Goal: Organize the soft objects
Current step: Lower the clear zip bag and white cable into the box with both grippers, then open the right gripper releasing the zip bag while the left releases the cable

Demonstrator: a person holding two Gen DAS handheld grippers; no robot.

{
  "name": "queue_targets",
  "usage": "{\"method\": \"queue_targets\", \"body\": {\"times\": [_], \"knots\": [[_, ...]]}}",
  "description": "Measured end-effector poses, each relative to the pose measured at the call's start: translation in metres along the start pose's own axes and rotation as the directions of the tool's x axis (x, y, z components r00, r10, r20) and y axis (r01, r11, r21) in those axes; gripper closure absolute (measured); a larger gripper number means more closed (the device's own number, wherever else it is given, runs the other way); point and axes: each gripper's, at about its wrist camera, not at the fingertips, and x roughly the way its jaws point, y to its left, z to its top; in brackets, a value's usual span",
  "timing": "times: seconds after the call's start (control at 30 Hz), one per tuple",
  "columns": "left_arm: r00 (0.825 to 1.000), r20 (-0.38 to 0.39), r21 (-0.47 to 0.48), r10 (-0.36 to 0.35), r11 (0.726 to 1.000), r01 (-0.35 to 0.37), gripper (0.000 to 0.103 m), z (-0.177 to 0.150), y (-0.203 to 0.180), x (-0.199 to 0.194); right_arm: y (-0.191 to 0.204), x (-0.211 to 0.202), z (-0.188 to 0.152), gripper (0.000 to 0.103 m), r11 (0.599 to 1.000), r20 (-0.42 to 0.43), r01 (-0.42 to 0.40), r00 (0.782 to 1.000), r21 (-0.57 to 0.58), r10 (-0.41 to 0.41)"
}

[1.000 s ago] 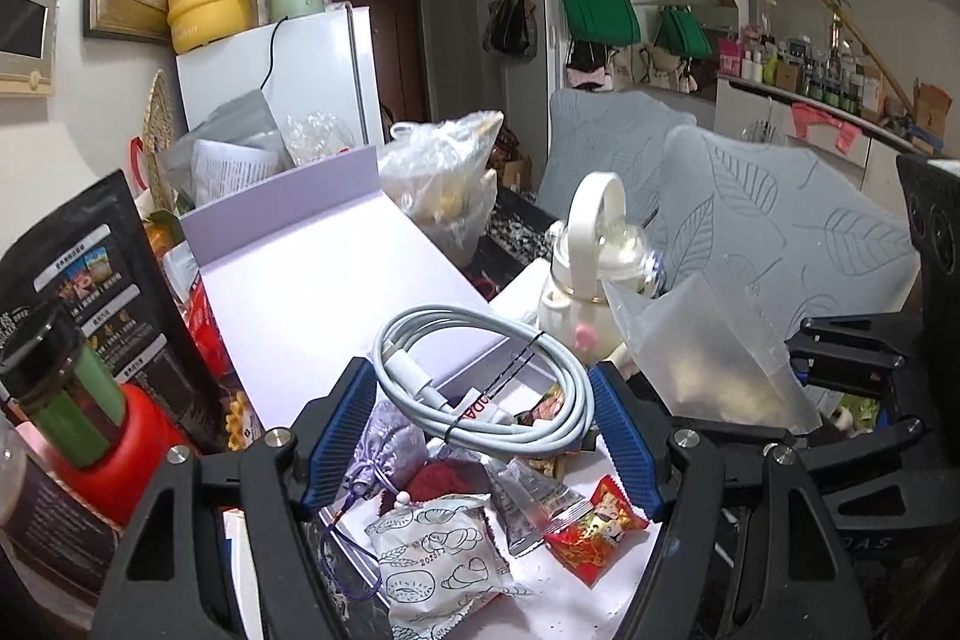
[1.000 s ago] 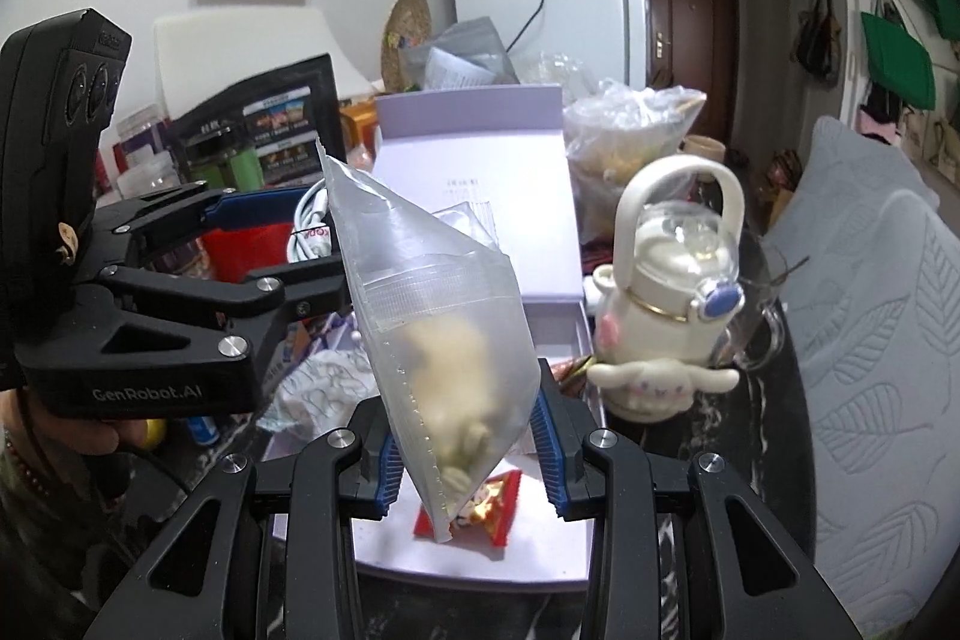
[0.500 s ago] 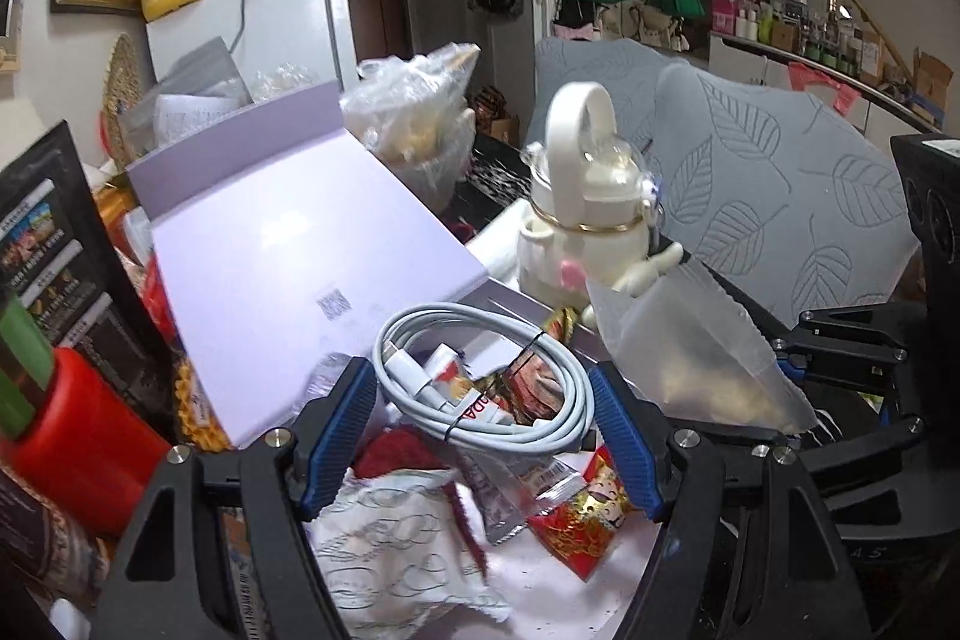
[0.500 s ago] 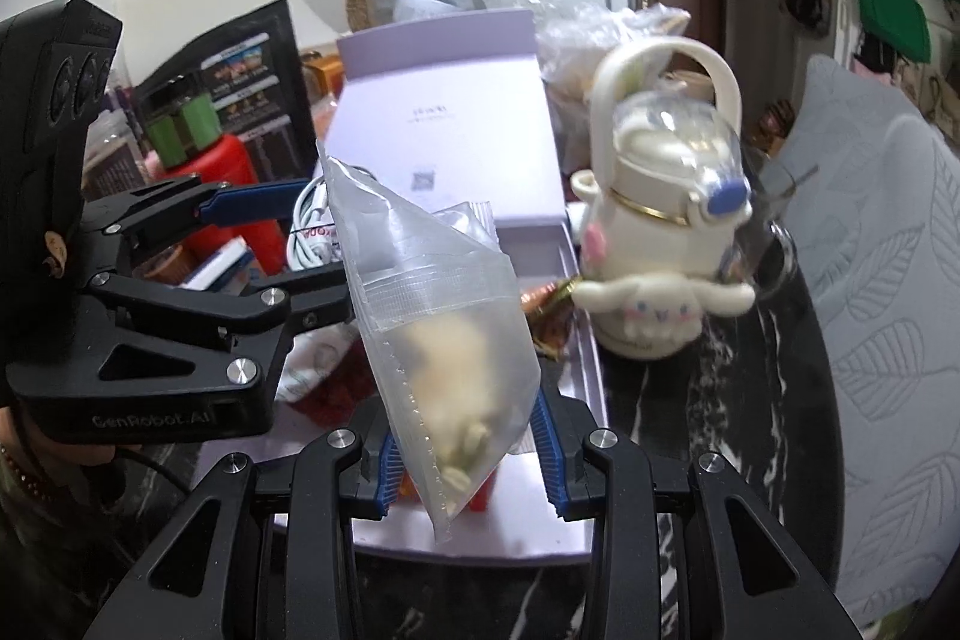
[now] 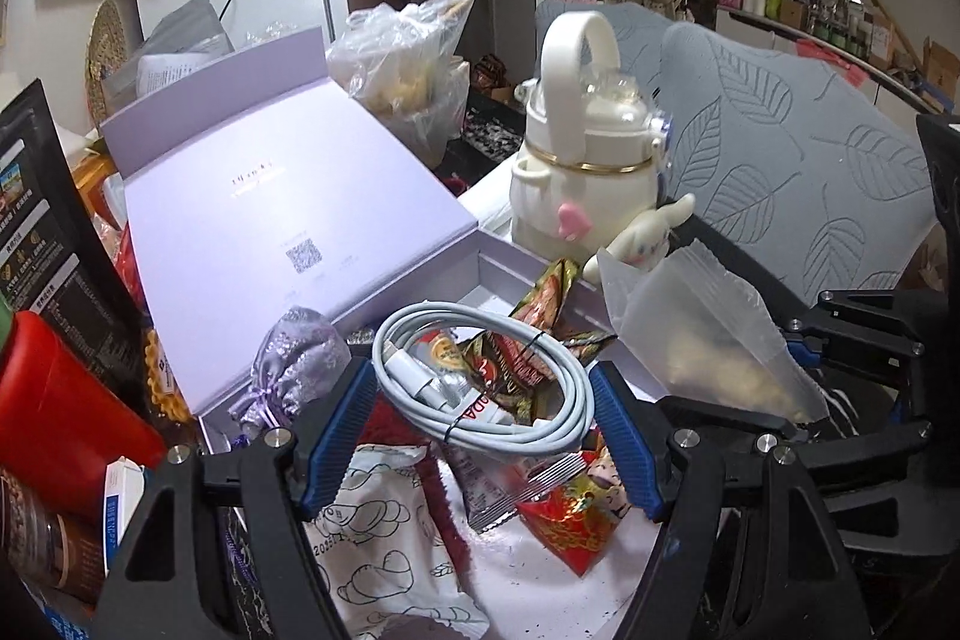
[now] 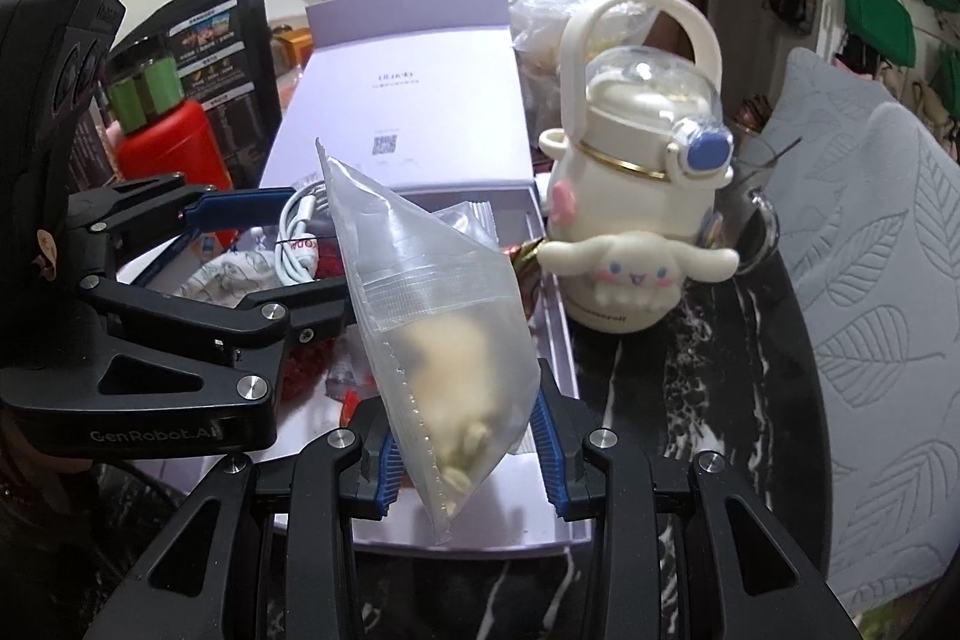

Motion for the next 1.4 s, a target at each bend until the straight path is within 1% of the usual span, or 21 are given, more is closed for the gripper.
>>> {"method": "queue_targets", "body": {"times": [0.23, 0.37, 0.53, 0.63, 0.73, 0.83, 1.07, 1.13, 1.2, 1.4], "knots": [[0.997, -0.075, -0.034, -0.012, 0.999, 0.009, 0.03, -0.006, 0.005, 0.02, -0.001, 0.01, -0.004, 0.067, 1.0, -0.027, -0.006, 1.0, -0.002, 0.006], [0.996, -0.091, -0.032, -0.011, 0.999, 0.008, 0.03, -0.009, 0.003, 0.025, -0.004, 0.015, -0.007, 0.067, 1.0, -0.043, -0.011, 0.999, 0.008, 0.011], [0.994, -0.104, -0.016, 0.012, 1.0, -0.014, 0.03, -0.013, -0.001, 0.032, -0.005, 0.022, -0.013, 0.067, 1.0, -0.057, -0.007, 0.998, 0.006, 0.007], [0.993, -0.116, 0.004, 0.022, 1.0, -0.022, 0.03, -0.014, -0.006, 0.036, -0.002, 0.032, -0.018, 0.067, 1.0, -0.089, -0.019, 0.996, 0.006, 0.02], [0.993, -0.119, 0.014, 0.026, 1.0, -0.024, 0.03, -0.015, -0.007, 0.037, 0.001, 0.032, -0.019, 0.067, 1.0, -0.077, -0.001, 0.997, -0.014, -0.001], [0.991, -0.132, 0.014, 0.03, 0.999, -0.028, 0.03, -0.015, -0.007, 0.039, -0.003, 0.03, -0.019, 0.066, 1.0, -0.069, -0.013, 0.998, 0.008, 0.014], [0.989, -0.147, 0.004, 0.023, 1.0, -0.022, 0.03, -0.013, -0.005, 0.043, -0.006, 0.028, -0.02, 0.065, 0.999, -0.054, -0.044, 0.998, 0.023, 0.045], [0.989, -0.147, 0.004, 0.022, 1.0, -0.022, 0.03, -0.013, -0.004, 0.044, -0.005, 0.027, -0.021, 0.064, 0.999, -0.054, -0.039, 0.998, 0.019, 0.04], [0.989, -0.148, 0.003, 0.026, 1.0, -0.025, 0.03, -0.013, -0.004, 0.044, -0.004, 0.025, -0.02, 0.055, 0.999, -0.045, -0.037, 0.998, 0.019, 0.038], [0.988, -0.147, 0.013, 0.045, 0.999, -0.043, 0.03, -0.013, -0.006, 0.043, -0.008, 0.016, -0.018, 0.053, 0.999, -0.018, -0.023, 1.0, 0.032, 0.023]]}}
